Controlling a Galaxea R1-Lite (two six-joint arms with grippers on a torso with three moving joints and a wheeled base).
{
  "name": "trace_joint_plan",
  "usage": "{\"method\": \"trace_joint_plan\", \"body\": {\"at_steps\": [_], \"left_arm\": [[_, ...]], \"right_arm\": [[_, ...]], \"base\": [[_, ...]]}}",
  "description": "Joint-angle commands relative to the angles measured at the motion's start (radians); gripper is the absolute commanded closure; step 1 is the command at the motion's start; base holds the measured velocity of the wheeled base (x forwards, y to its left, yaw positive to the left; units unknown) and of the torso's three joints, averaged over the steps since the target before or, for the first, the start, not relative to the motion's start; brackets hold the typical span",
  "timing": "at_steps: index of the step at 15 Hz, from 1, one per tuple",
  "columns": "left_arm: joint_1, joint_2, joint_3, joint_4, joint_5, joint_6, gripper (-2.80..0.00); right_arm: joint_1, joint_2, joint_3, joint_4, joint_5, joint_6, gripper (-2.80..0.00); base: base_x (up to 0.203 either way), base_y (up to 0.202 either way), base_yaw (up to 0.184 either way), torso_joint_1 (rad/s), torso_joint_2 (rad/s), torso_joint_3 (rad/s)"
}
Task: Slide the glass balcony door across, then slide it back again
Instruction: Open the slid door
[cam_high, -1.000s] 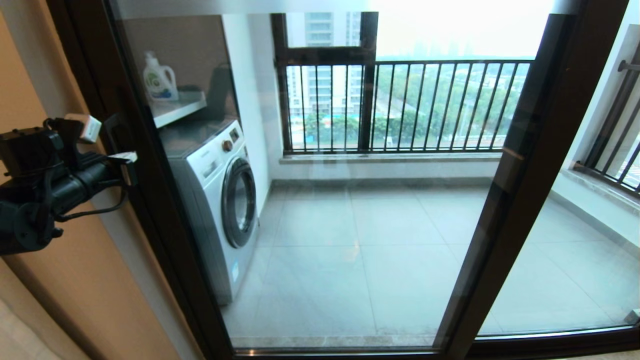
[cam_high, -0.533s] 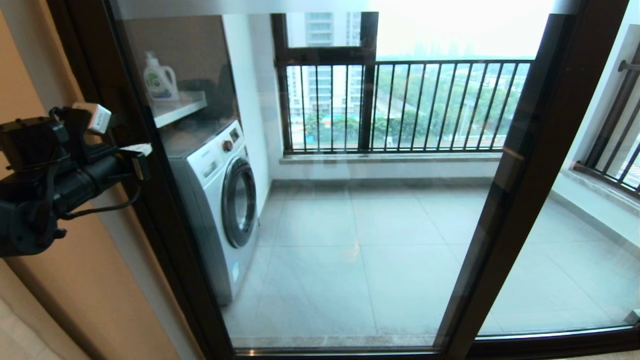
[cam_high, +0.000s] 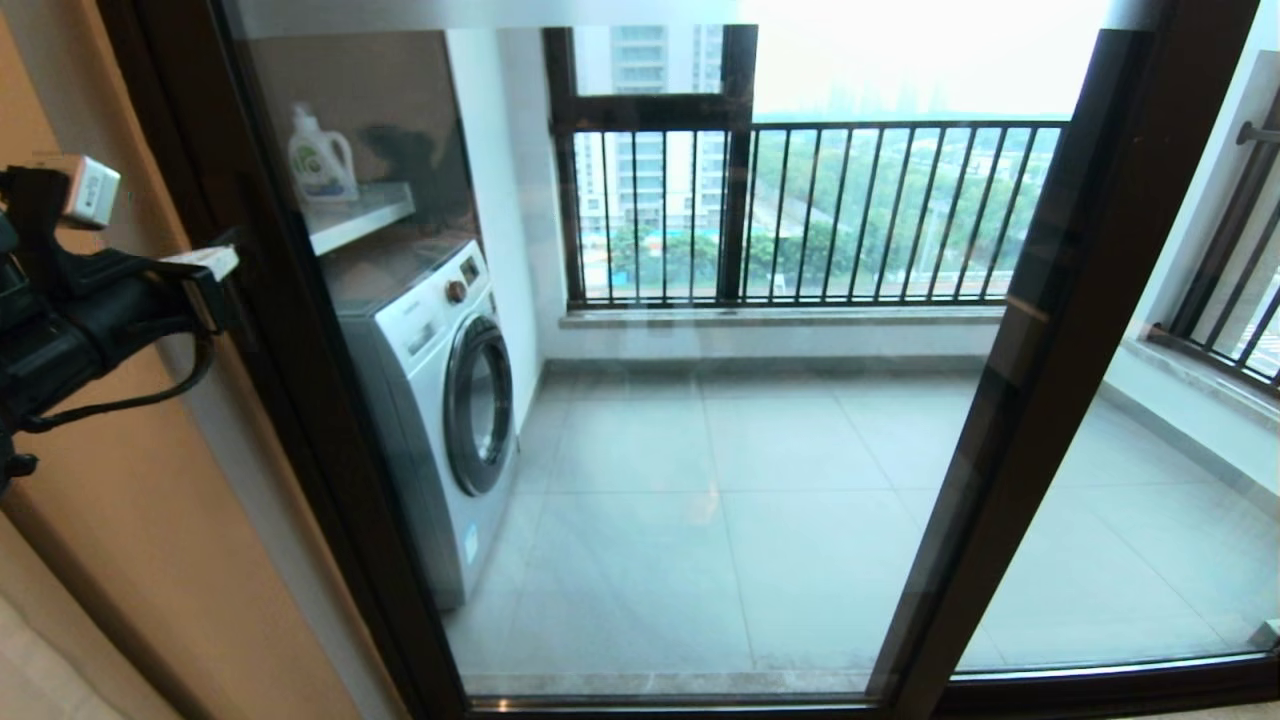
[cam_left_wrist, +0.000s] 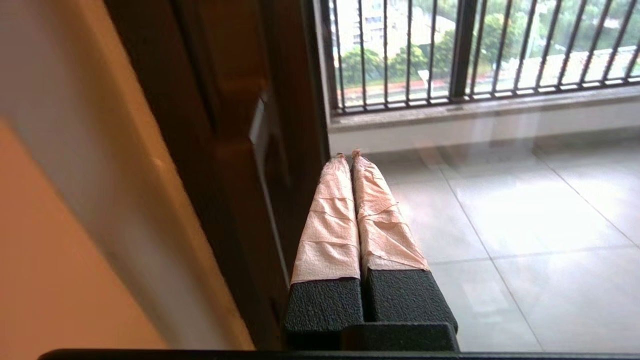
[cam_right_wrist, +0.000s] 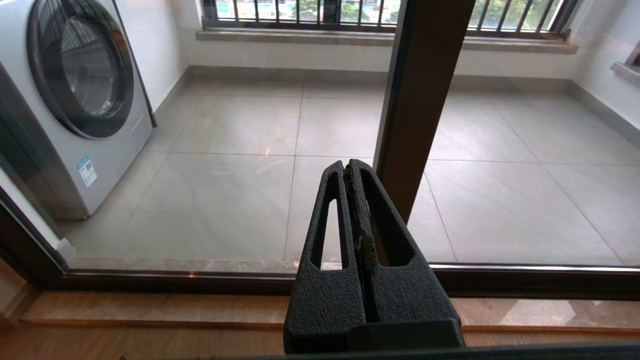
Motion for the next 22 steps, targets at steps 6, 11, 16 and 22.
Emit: {"method": "trace_joint_plan", "body": {"at_steps": [6, 11, 16, 22], "left_arm": [[0.095, 0.071, -0.107, -0.005, 0.000, -0.034, 0.00], [0.140, 0.209, -0.167, -0.014, 0.005, -0.027, 0.00], [0.139, 0.265, -0.240, -0.012, 0.004, -0.025, 0.00], [0.086, 0.288, -0.277, -0.012, 0.009, -0.024, 0.00]], "right_arm": [[0.000, 0.001, 0.000, 0.002, 0.001, -0.001, 0.00], [0.000, 0.001, 0.000, 0.000, 0.001, -0.001, 0.00], [0.000, 0.001, 0.000, 0.002, 0.001, -0.001, 0.00], [0.000, 0.001, 0.000, 0.002, 0.001, -0.002, 0.00]], "base": [[0.000, 0.000, 0.000, 0.000, 0.00, 0.000], [0.000, 0.000, 0.000, 0.000, 0.00, 0.000], [0.000, 0.000, 0.000, 0.000, 0.00, 0.000], [0.000, 0.000, 0.000, 0.000, 0.00, 0.000]]}}
